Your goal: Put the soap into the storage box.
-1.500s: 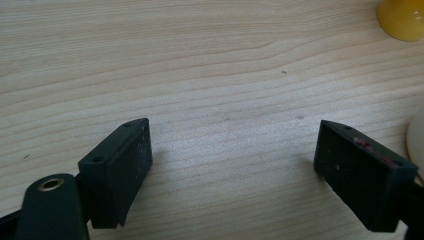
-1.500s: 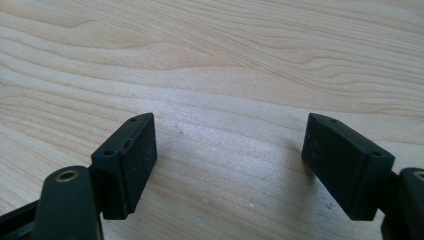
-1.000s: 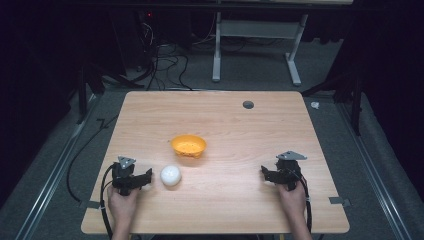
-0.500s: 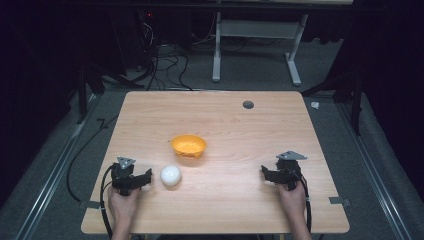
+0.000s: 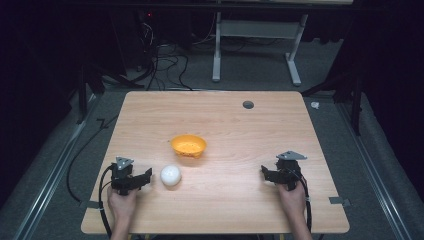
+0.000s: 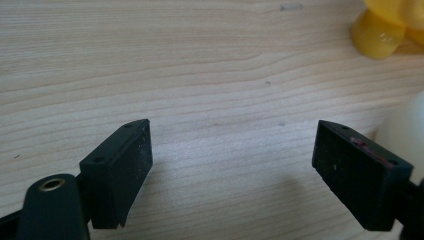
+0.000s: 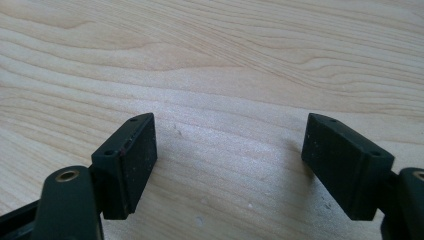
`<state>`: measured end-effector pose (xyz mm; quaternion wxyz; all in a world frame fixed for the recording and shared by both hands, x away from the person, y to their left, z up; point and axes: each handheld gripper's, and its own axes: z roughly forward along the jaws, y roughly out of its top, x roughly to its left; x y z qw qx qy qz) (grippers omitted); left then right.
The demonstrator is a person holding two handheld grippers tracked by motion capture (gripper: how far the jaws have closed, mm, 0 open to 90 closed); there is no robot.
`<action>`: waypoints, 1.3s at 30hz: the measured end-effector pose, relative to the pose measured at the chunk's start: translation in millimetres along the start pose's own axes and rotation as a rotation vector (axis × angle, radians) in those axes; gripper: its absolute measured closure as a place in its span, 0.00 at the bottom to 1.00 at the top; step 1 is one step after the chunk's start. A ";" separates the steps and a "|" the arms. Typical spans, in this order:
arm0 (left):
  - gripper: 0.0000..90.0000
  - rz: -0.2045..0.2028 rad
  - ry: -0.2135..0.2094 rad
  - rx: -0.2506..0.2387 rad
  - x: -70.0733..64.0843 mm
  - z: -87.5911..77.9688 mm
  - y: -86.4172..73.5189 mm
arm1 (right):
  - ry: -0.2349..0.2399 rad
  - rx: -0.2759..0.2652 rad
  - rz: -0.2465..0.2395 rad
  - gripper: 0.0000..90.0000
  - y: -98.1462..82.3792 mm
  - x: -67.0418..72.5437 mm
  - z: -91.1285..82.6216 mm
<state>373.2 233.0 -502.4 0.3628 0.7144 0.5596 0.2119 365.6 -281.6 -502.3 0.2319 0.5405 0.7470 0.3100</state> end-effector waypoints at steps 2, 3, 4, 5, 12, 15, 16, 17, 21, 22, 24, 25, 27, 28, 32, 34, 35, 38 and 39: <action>0.19 -0.020 -0.030 -0.017 -0.4 -2.7 1.8 | 0.000 0.000 0.000 0.25 0.0 0.0 0.0; 0.18 -0.016 -0.054 -0.024 -1.9 -6.2 4.2 | 0.000 0.000 -0.001 0.25 0.0 0.0 0.0; 0.18 -0.016 -0.054 -0.024 -1.9 -6.2 4.2 | 0.000 0.000 -0.001 0.25 0.0 0.0 0.0; 0.18 -0.015 -0.071 -0.037 -4.3 -10.0 6.1 | 0.000 0.000 -0.001 0.25 0.0 0.0 0.0; 0.17 0.009 -0.112 -0.065 -11.4 -22.3 9.7 | -0.001 0.000 -0.001 0.25 0.0 0.0 0.0; 0.17 0.011 -0.123 -0.071 -13.3 -25.2 10.9 | -0.001 0.000 -0.001 0.25 0.0 0.0 0.0; 0.17 0.013 -0.129 -0.076 -14.2 -26.5 11.4 | 0.000 0.000 -0.001 0.25 0.0 0.0 0.0; 0.17 0.013 -0.136 -0.081 -15.8 -28.0 12.0 | 0.000 0.000 -0.001 0.25 0.0 0.0 0.0; 0.17 0.034 -0.147 -0.085 -22.4 -30.8 13.4 | 0.000 0.000 -0.001 0.25 0.0 0.0 0.0; 0.17 0.037 -0.151 -0.085 -23.7 -30.9 13.6 | -0.001 0.000 -0.001 0.25 0.0 0.0 0.0; 0.17 0.051 -0.160 -0.080 -27.1 -31.6 14.3 | -0.001 0.000 -0.001 0.25 0.0 0.0 0.0; 0.17 0.055 -0.166 -0.082 -29.0 -31.6 14.6 | -0.001 0.000 -0.001 0.25 0.0 0.0 0.0; 0.17 0.066 -0.173 -0.080 -32.8 -31.8 15.3 | 0.000 0.000 -0.001 0.25 0.0 0.0 0.0; 0.17 0.074 -0.180 -0.076 -34.2 -32.1 15.8 | 0.000 0.000 -0.001 0.25 0.0 0.0 0.0; 0.17 0.084 -0.190 -0.069 -39.9 -30.5 15.8 | -0.001 0.000 -0.001 0.25 0.0 0.0 0.0; 0.16 0.089 -0.196 -0.063 -42.2 -29.4 15.0 | -0.001 0.000 -0.001 0.25 0.0 0.0 0.0; 0.16 0.096 -0.198 -0.059 -44.6 -28.0 14.4 | -0.001 0.000 -0.001 0.25 0.0 0.0 0.0; 0.16 0.101 -0.203 -0.051 -47.0 -26.6 14.3 | 0.000 0.000 -0.001 0.25 0.0 0.0 0.0; 0.16 0.100 -0.205 -0.050 -47.9 -26.0 14.3 | 0.000 0.000 -0.001 0.25 0.0 0.0 0.0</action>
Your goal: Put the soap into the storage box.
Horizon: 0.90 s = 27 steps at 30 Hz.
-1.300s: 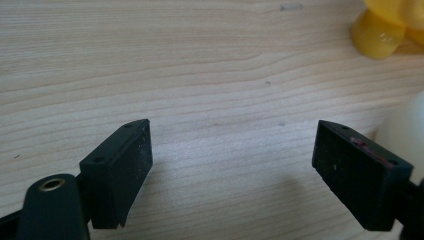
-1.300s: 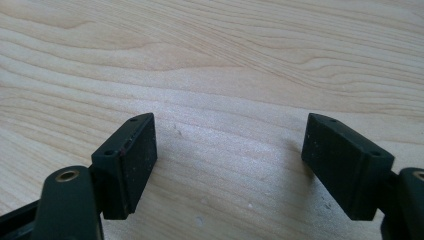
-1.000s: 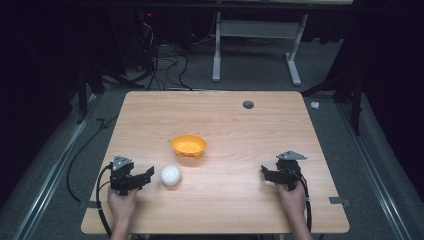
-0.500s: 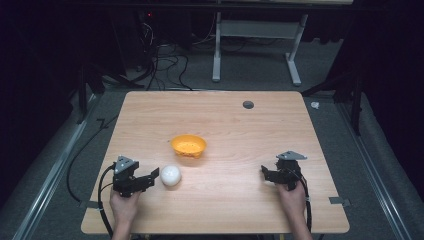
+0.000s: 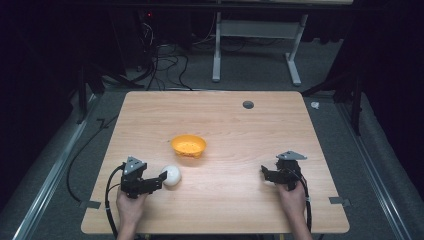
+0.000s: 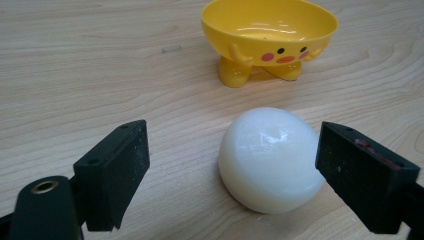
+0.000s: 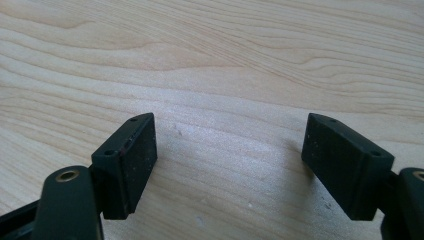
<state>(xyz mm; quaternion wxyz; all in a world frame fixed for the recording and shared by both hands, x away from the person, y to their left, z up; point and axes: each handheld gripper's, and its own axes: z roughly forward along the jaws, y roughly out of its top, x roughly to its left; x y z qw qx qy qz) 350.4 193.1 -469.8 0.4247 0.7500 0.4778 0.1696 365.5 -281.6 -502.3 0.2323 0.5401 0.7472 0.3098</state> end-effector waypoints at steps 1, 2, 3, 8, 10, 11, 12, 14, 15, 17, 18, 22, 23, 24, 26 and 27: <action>0.16 0.003 -0.006 0.007 -1.9 1.6 0.4 | 0.000 0.000 0.000 0.25 0.0 0.0 0.0; 0.16 0.007 -0.008 0.011 -2.9 2.8 0.8 | 0.000 0.000 0.000 0.25 0.0 0.0 0.0; 0.16 0.007 -0.008 0.011 -2.9 2.8 0.8 | 0.000 0.000 0.000 0.25 0.0 0.0 0.0; 0.15 0.021 -0.015 0.030 -9.2 10.2 1.1 | 0.000 0.000 0.000 0.25 0.0 0.0 0.0; 0.15 0.036 -0.006 0.043 -12.1 14.0 0.9 | 0.000 0.000 0.000 0.25 0.0 0.0 0.0; 0.15 0.036 -0.006 0.043 -12.1 14.0 0.9 | 0.000 0.000 0.000 0.25 0.0 0.0 0.0; 0.15 0.039 -0.007 0.048 -13.2 15.8 1.0 | 0.000 0.000 0.000 0.25 0.0 0.0 0.0; 0.15 0.039 -0.007 0.048 -13.9 16.8 1.0 | 0.000 0.000 0.000 0.25 0.0 0.0 0.0; 0.15 0.040 -0.007 0.049 -14.5 17.8 0.9 | 0.000 0.000 0.000 0.25 0.0 0.0 0.0; 0.14 0.053 -0.005 0.060 -16.2 22.1 0.6 | 0.000 0.000 0.000 0.25 0.0 0.1 0.0; 0.13 0.053 -0.005 0.060 -16.2 22.1 0.6 | 0.000 0.000 0.000 0.25 0.0 0.1 0.0; 0.11 0.063 0.000 0.087 -18.1 30.2 -0.7 | 0.000 0.000 0.000 0.25 0.0 0.1 0.0; 0.11 0.063 0.000 0.093 -18.6 31.6 -0.9 | 0.000 0.000 0.000 0.25 0.0 0.1 0.0; 0.10 0.069 0.004 0.099 -20.1 35.0 -1.5 | 0.000 0.000 0.000 0.25 0.0 0.0 0.0; 0.10 0.072 0.006 0.103 -20.8 36.7 -1.7 | 0.000 0.000 0.000 0.25 0.0 0.0 0.0; 0.10 0.075 0.012 0.111 -21.7 39.9 -2.1 | 0.000 0.000 0.000 0.25 0.0 0.0 0.0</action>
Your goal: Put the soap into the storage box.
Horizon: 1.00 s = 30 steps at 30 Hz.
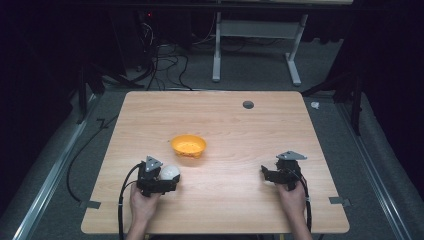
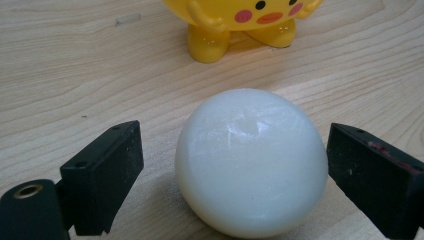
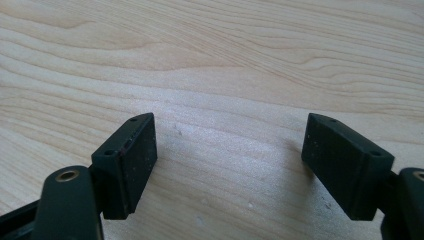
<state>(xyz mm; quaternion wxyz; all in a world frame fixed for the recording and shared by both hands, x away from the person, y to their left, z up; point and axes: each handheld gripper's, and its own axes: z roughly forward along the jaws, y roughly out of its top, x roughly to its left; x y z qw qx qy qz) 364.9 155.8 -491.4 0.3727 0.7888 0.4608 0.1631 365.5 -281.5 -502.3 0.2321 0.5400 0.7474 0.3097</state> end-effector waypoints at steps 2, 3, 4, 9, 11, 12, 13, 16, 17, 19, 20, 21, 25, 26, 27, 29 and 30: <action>0.11 0.003 0.002 0.004 -0.5 1.1 0.0 | 0.000 0.000 0.000 0.25 0.0 0.0 0.0; 0.11 0.004 0.005 0.006 -1.6 3.1 -0.2 | 0.000 0.000 0.000 0.25 0.0 0.0 0.0; 0.11 0.005 0.004 0.007 -1.9 4.2 -0.3 | 0.000 0.000 0.000 0.25 0.0 0.0 0.0; 0.13 0.003 -0.005 0.034 -0.7 10.5 -1.0 | 0.001 0.000 0.000 0.25 0.0 0.1 0.0; 0.13 0.006 -0.003 0.039 -1.1 11.7 -1.5 | 0.000 0.000 0.000 0.25 0.0 0.1 0.0; 0.14 0.009 -0.001 0.042 -1.9 12.1 -1.6 | 0.000 0.000 0.000 0.25 0.0 0.1 0.0; 0.15 0.014 0.002 0.045 -2.8 12.5 -1.8 | 0.000 0.000 0.000 0.25 0.0 0.1 0.0; 0.17 0.020 0.017 0.044 -5.1 13.9 -3.1 | 0.000 0.000 0.000 0.25 0.0 0.0 0.0; 0.17 0.017 0.022 0.034 -5.9 14.1 -5.6 | 0.000 0.000 0.000 0.25 0.0 0.0 0.0; 0.18 0.014 0.023 0.029 -6.2 13.6 -6.5 | 0.000 0.000 0.000 0.25 0.0 0.0 0.0; 0.19 0.016 0.026 0.025 -7.0 13.0 -7.3 | 0.000 0.000 0.000 0.25 0.0 0.1 0.0; 0.20 0.016 0.026 0.025 -7.0 13.0 -7.3 | 0.000 0.000 0.000 0.25 0.0 0.1 0.0; 0.26 0.022 0.024 0.014 -7.4 12.5 -7.6 | 0.001 0.000 -0.001 0.25 0.0 0.1 0.0; 0.26 0.022 0.024 0.014 -7.4 12.5 -7.6 | 0.001 0.000 -0.001 0.25 0.0 0.1 0.0; 0.26 0.022 0.027 0.014 -7.6 12.1 -7.8 | 0.001 0.000 -0.001 0.25 0.0 0.1 0.0; 0.26 0.021 0.028 0.017 -7.8 11.5 -7.7 | 0.001 0.000 0.001 0.25 -0.1 0.2 -0.1; 0.26 0.021 0.028 0.017 -7.8 11.5 -7.7 | 0.001 0.000 0.001 0.25 -0.1 0.2 -0.1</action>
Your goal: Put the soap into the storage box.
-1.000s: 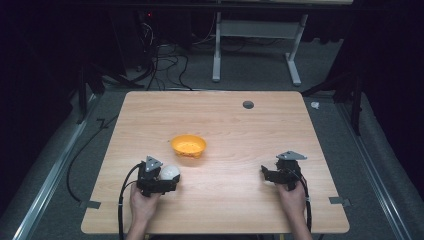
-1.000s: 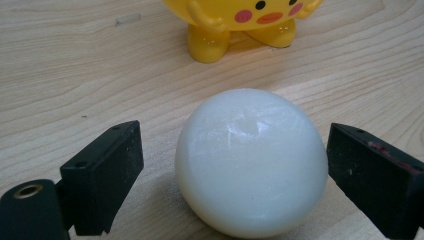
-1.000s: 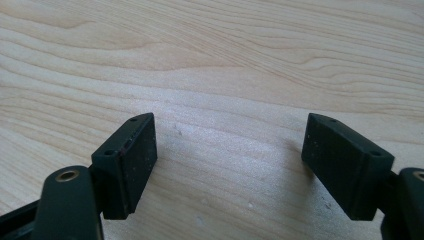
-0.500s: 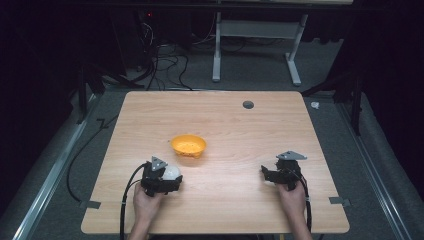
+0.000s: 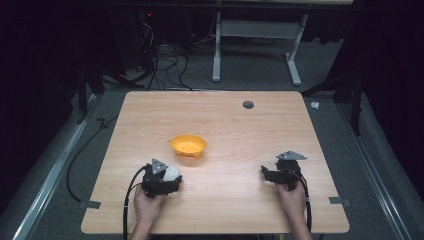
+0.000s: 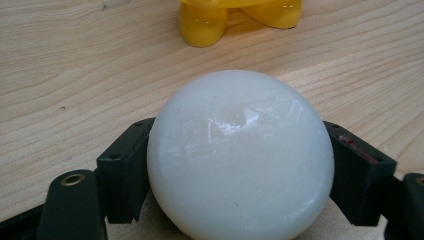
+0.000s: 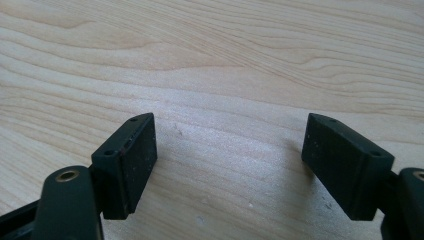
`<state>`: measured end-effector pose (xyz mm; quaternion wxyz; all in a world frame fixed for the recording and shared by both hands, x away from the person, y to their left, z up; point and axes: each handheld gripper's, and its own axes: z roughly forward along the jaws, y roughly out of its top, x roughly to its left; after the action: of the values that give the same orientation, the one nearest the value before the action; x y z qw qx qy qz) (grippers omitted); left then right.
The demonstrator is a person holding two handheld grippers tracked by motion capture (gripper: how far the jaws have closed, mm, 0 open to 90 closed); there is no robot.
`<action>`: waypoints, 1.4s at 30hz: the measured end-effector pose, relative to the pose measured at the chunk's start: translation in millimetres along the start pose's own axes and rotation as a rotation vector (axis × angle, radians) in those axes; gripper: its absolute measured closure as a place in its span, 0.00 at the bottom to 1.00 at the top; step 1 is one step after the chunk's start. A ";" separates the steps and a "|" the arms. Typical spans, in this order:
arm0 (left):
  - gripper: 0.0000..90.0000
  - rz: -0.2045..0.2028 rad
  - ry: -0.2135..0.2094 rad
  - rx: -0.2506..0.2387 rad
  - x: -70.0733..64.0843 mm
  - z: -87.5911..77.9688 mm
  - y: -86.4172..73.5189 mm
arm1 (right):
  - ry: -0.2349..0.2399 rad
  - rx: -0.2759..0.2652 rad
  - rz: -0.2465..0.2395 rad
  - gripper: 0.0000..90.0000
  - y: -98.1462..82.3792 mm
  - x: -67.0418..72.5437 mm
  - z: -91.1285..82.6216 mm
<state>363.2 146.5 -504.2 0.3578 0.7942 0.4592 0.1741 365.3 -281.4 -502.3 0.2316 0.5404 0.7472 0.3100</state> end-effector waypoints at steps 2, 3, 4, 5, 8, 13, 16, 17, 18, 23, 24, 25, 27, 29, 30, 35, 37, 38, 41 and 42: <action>0.26 0.002 0.002 -0.001 0.0 -0.3 -0.2 | 0.000 -0.001 -0.002 0.25 0.0 -0.1 0.0; 0.26 0.003 0.003 0.001 0.1 -0.7 -0.1 | 0.000 0.000 -0.002 0.25 0.0 -0.1 0.0; 0.26 0.004 0.005 0.002 0.2 -0.9 0.0 | 0.000 0.000 -0.002 0.25 0.0 -0.1 0.0; 0.26 0.004 0.005 0.002 0.2 -0.9 0.0 | 0.000 0.000 -0.002 0.25 0.0 -0.1 0.0; 0.26 0.003 -0.002 0.001 0.8 -2.9 -0.3 | 0.000 0.000 -0.002 0.25 0.0 -0.1 0.0; 0.26 0.005 -0.006 -0.007 1.3 -5.3 0.1 | 0.001 0.001 -0.001 0.25 0.0 0.1 -0.1; 0.26 0.008 -0.016 -0.020 0.3 -10.8 2.5 | 0.002 0.001 -0.001 0.25 0.0 0.1 -0.1; 0.26 0.008 -0.016 -0.020 0.3 -10.8 2.5 | 0.002 0.001 -0.001 0.25 0.0 0.1 -0.1; 0.26 0.012 -0.021 -0.022 -0.4 -12.4 3.6 | 0.002 0.001 -0.001 0.25 0.0 0.2 -0.1; 0.26 0.041 -0.033 -0.023 -5.5 -17.9 11.4 | 0.003 0.001 -0.002 0.25 0.0 0.2 -0.1; 0.26 0.045 -0.039 -0.024 -6.4 -19.2 13.1 | 0.004 0.001 -0.002 0.25 0.0 0.1 -0.1; 0.26 0.048 -0.042 -0.028 -7.7 -20.2 14.8 | 0.005 0.000 -0.003 0.25 0.0 0.0 -0.1; 0.26 0.062 -0.049 -0.030 -9.7 -22.4 18.7 | 0.006 0.000 -0.004 0.25 0.0 -0.1 -0.1; 0.26 0.065 -0.067 -0.040 -11.0 -24.7 24.6 | 0.007 0.001 -0.005 0.25 -0.1 0.0 -0.1; 0.26 0.066 -0.071 -0.042 -11.3 -25.5 26.4 | 0.007 0.001 -0.005 0.25 -0.1 0.0 -0.1; 0.26 0.069 -0.089 -0.054 -12.2 -28.7 32.4 | 0.009 -0.001 -0.006 0.25 -0.1 -0.4 -0.2; 0.26 0.085 -0.078 -0.051 -13.7 -30.0 34.4 | 0.009 0.000 -0.006 0.25 -0.1 -0.3 -0.2; 0.26 0.085 -0.078 -0.051 -13.7 -30.0 34.4 | 0.009 -0.001 -0.006 0.25 -0.1 -0.4 -0.2; 0.26 0.098 -0.088 -0.052 -15.2 -32.1 38.7 | 0.009 0.000 -0.008 0.25 -0.1 -0.5 -0.3; 0.26 0.098 -0.088 -0.052 -15.2 -32.1 38.7 | 0.009 0.000 -0.008 0.25 -0.1 -0.5 -0.3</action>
<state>359.3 134.1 -453.3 0.3892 0.8131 0.3990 0.1680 365.2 -281.9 -502.3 0.2293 0.5361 0.7502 0.3118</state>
